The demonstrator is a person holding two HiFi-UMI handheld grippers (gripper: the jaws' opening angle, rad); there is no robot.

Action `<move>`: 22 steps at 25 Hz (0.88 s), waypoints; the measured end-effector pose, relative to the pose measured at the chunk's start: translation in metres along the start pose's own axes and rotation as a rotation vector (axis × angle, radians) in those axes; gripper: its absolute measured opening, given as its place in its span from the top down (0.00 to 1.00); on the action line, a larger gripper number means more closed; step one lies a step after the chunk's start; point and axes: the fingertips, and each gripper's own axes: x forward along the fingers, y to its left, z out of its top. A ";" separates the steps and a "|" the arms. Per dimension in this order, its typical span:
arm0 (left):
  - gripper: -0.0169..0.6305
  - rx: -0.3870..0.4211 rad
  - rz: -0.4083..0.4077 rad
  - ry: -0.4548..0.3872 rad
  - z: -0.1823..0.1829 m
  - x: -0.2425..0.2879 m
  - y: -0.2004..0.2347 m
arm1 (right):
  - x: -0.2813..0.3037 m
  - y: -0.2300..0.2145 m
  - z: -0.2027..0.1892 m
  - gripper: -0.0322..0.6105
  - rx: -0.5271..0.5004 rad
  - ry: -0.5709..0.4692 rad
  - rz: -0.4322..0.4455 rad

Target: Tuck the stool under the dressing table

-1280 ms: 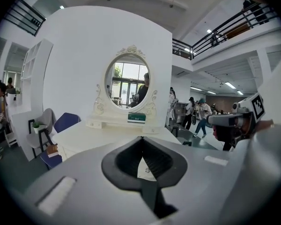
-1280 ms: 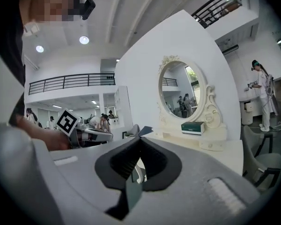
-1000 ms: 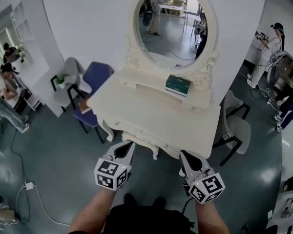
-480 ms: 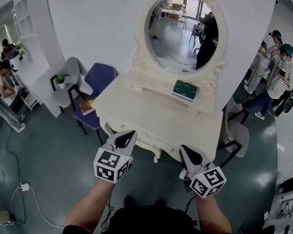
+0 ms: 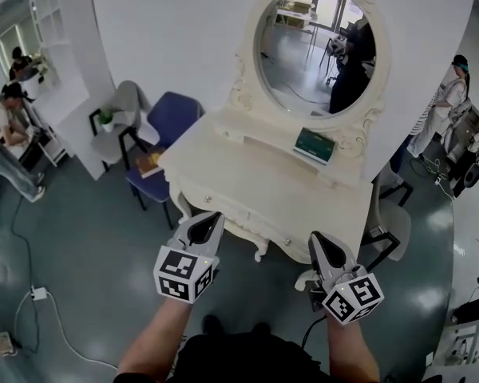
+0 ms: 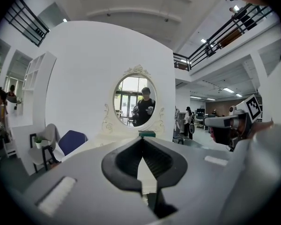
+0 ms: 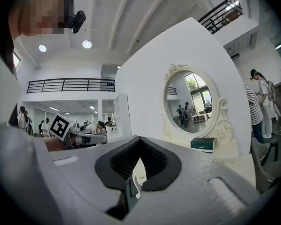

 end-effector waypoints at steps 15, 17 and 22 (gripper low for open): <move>0.95 0.023 -0.001 -0.011 0.007 0.006 -0.003 | -0.001 -0.008 0.010 0.95 -0.045 -0.028 -0.004; 0.95 0.022 -0.004 -0.007 0.007 0.007 -0.004 | -0.001 -0.009 0.009 0.95 -0.043 -0.026 -0.002; 0.95 0.020 -0.008 0.000 0.004 0.010 -0.006 | -0.001 -0.010 0.007 0.95 -0.037 -0.019 -0.004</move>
